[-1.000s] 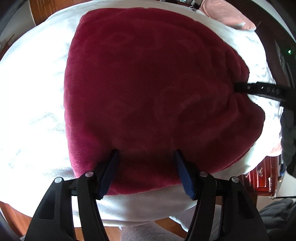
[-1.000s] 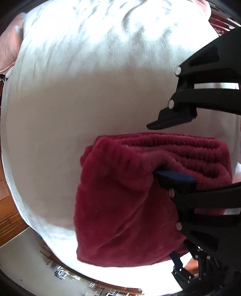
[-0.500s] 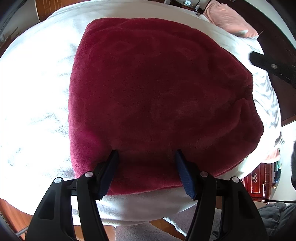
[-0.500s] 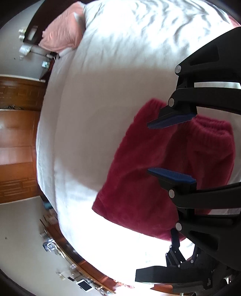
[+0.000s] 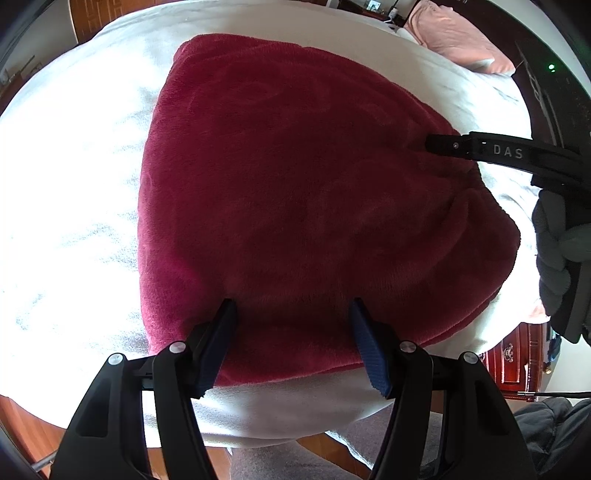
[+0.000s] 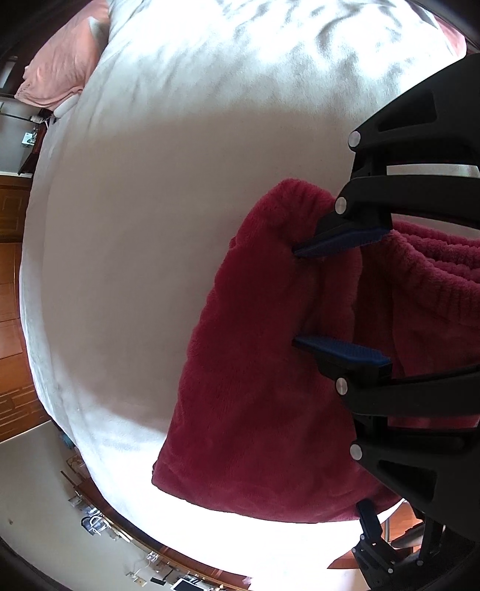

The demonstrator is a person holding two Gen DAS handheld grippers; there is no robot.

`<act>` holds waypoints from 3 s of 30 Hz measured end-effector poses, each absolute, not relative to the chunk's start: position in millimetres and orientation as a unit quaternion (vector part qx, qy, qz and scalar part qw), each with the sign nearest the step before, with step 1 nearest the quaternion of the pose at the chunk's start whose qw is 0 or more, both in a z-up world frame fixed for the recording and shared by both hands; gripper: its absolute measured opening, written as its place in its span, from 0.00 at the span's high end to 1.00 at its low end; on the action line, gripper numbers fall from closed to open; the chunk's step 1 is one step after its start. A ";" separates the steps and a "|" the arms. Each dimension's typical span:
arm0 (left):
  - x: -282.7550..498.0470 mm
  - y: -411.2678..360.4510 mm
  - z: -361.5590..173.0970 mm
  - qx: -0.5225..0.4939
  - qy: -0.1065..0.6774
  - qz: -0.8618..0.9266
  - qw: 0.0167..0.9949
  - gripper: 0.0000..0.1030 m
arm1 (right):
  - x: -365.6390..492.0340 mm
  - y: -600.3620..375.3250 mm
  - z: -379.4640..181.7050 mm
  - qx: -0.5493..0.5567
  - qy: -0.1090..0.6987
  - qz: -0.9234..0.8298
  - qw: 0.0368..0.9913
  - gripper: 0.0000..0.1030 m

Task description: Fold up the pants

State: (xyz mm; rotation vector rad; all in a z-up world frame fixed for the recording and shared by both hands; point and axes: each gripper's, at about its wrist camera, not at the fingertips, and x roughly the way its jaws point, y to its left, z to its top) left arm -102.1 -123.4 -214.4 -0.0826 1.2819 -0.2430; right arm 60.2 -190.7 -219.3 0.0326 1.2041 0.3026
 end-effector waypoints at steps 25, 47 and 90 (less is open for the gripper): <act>-101.3 -152.7 -198.5 -0.009 0.591 -0.117 0.798 0.39 | -44.0 -234.9 -193.0 0.014 0.559 0.198 0.805 0.56; -85.0 -188.0 -171.6 0.066 0.561 -0.145 0.813 0.39 | -33.1 -243.8 -234.5 0.048 0.597 0.135 0.789 0.52; -7.7 -165.8 -142.5 0.158 0.510 -0.192 0.824 0.39 | 0.6 -227.4 -214.7 0.181 0.588 -0.005 0.788 0.41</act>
